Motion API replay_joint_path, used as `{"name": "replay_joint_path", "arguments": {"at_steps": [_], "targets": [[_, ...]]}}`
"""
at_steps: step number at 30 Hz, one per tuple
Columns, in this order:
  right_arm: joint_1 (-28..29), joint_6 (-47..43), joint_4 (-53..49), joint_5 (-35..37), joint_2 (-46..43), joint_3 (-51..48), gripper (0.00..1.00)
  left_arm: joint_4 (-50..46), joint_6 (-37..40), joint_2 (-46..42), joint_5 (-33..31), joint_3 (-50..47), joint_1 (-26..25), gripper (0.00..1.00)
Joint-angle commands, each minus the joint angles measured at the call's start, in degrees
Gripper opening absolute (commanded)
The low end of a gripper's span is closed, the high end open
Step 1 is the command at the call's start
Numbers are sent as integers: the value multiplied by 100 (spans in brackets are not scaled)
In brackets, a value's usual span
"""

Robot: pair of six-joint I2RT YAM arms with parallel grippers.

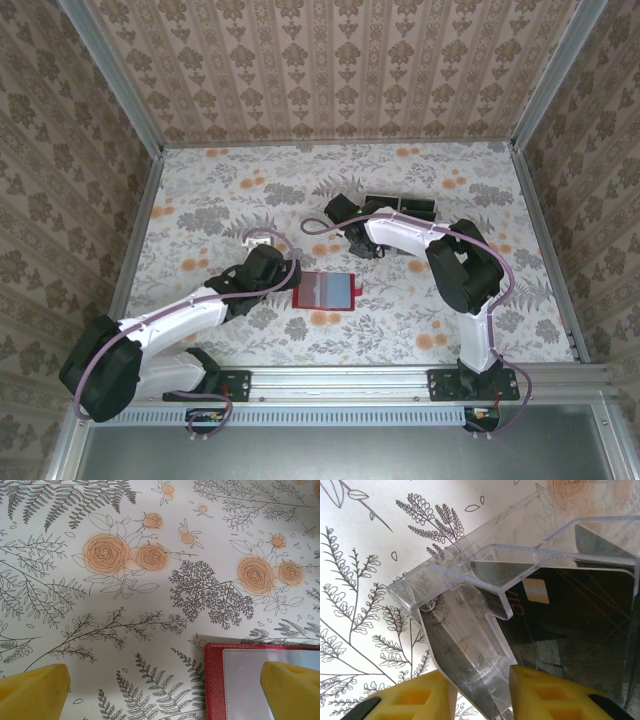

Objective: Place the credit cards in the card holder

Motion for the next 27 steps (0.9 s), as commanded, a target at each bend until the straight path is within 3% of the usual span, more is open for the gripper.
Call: {"name": "replay_joint_path", "arguments": {"at_steps": [1, 27], "targets": [[36, -34, -234, 73, 33, 134, 35, 52, -102, 42, 30, -35, 30, 100], [36, -182, -357, 312, -64, 174, 33, 70, -122, 109, 67, -20, 27, 100]]}}
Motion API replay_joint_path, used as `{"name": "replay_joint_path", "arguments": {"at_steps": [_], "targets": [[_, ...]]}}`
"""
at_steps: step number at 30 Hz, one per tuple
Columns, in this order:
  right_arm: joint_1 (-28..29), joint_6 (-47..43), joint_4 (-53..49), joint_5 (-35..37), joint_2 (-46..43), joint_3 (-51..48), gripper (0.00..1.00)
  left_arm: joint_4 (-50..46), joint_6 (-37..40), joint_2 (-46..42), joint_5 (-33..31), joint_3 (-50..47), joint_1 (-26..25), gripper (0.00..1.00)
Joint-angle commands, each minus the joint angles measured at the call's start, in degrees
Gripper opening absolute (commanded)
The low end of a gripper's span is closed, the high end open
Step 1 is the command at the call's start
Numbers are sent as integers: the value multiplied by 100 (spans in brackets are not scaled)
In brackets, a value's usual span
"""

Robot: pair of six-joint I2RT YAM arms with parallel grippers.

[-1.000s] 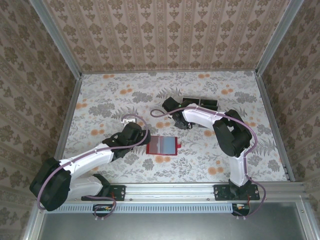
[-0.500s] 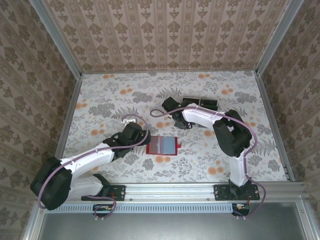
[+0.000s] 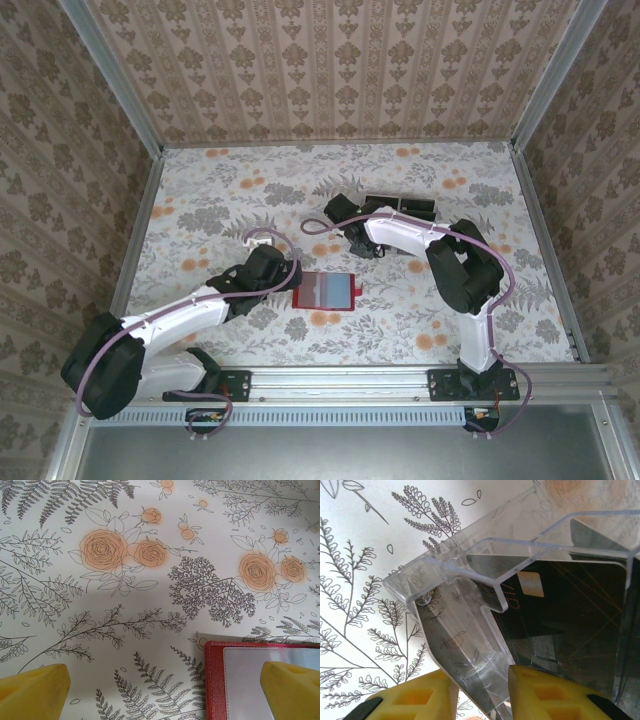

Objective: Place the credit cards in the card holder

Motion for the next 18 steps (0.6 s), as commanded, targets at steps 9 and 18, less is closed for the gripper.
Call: {"name": "replay_joint_path", "arguments": {"at_steps": [9, 18], "targets": [[25, -223, -268, 234, -132, 157, 24, 34, -109, 41, 22, 8, 29, 100], [25, -324, -312, 136, -178, 220, 20, 52, -101, 59, 40, 26, 28, 100]]}}
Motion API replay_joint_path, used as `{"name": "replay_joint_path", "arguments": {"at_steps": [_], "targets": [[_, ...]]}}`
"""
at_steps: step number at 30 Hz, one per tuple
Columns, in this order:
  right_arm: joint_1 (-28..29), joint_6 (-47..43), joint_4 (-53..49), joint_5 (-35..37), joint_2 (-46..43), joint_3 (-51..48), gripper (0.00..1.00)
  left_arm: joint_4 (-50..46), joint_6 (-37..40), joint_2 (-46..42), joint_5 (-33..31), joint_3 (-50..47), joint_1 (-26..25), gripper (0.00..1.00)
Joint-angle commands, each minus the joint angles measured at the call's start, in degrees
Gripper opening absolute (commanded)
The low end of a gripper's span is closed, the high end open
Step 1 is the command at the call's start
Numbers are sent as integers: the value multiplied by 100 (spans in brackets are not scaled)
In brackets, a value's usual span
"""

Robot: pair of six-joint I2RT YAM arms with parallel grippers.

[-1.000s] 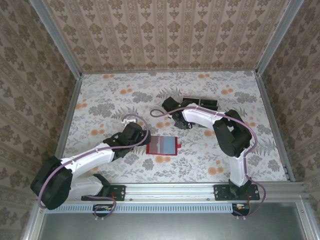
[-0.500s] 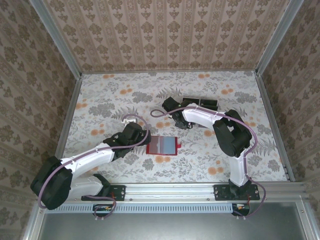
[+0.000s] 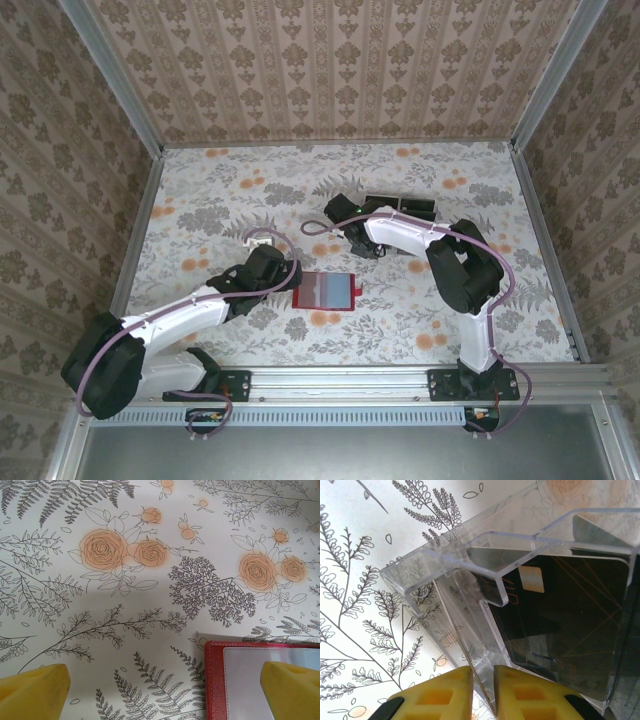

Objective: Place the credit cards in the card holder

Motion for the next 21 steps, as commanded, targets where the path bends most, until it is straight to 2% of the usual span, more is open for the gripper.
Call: {"name": "replay_joint_path", "arguments": {"at_steps": [1, 6, 13, 16, 21], "targets": [[33, -115, -227, 67, -182, 213, 18, 48, -101, 53, 38, 26, 31, 100], [34, -169, -306, -3, -203, 317, 10, 48, -101, 65, 38, 72, 23, 100], [52, -170, -546, -150, -202, 506, 6, 35, -43, 101, 28, 138, 23, 100], [93, -146, -657, -215, -246, 600, 0, 0, -23, 101, 16, 162, 19, 100], [250, -28, -926, -316, -505, 888, 0, -138, 126, 49, -56, 236, 19, 100]]}}
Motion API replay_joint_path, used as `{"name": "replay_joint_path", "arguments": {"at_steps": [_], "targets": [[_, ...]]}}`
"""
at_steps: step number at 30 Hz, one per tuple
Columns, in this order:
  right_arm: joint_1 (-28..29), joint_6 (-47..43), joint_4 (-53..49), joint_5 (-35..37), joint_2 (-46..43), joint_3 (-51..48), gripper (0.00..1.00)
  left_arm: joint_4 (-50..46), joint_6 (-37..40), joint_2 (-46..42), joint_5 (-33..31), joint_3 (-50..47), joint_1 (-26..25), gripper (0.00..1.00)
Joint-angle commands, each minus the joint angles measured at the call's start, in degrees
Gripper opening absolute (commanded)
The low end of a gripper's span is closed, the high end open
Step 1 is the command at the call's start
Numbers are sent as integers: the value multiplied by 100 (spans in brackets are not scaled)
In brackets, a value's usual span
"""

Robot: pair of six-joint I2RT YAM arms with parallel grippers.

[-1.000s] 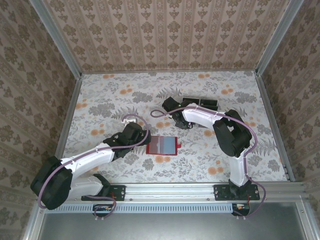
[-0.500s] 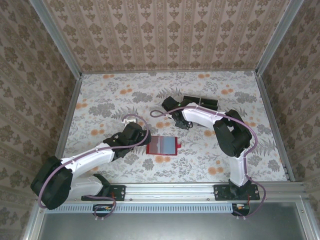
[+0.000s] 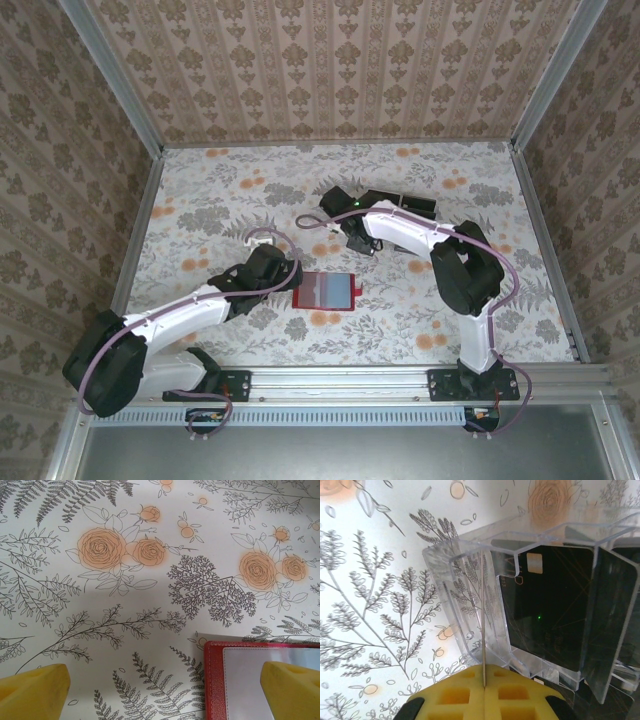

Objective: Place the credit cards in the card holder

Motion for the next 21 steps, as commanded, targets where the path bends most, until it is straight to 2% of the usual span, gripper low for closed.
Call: {"name": "replay_joint_path", "arguments": {"at_steps": [1, 7, 12, 16, 21], "targets": [[169, 116, -465, -157, -490, 371, 0, -155, 159, -48, -103, 197, 28, 100], [509, 695, -841, -300, -833, 834, 0, -520, 455, -255, -144, 281, 34, 100], [689, 2012, -971, -1124, -1167, 987, 0, -805, 669, -495, -127, 244, 29, 100], [686, 3396, -277, -2003, -1877, 159, 0, -914, 793, -658, -109, 157, 33, 100], [593, 5236, 1422, -3336, -2752, -1591, 0, -951, 910, -681, -111, 54, 29, 100]]}}
